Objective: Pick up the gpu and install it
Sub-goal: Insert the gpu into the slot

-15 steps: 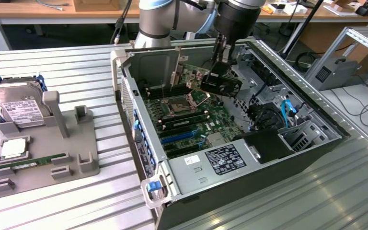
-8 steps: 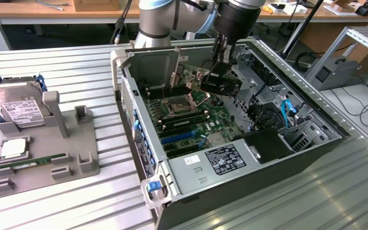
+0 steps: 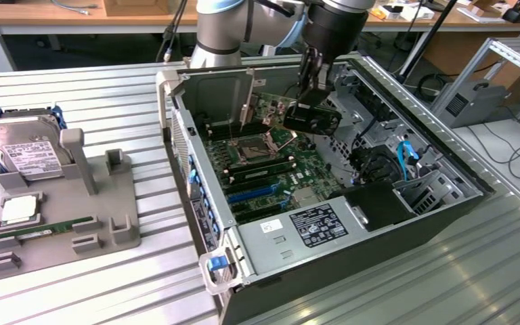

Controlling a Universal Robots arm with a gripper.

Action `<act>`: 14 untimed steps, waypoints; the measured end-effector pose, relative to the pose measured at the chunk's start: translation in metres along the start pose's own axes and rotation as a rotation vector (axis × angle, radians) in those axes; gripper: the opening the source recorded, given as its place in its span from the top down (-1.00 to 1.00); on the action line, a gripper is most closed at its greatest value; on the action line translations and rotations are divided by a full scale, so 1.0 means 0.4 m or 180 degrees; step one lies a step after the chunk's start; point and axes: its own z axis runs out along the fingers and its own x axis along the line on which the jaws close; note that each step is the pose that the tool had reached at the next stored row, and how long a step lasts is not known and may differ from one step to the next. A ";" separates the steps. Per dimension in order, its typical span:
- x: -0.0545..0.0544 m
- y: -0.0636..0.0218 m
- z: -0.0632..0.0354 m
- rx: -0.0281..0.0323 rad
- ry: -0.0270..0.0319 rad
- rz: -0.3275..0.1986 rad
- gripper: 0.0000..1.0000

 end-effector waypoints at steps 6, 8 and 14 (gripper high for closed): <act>0.000 0.000 0.000 -0.0001 0.0005 -0.0128 0.47; 0.000 0.000 0.000 -0.0001 0.0006 -0.0177 0.47; 0.000 0.000 0.000 -0.0003 0.0011 -0.0322 0.47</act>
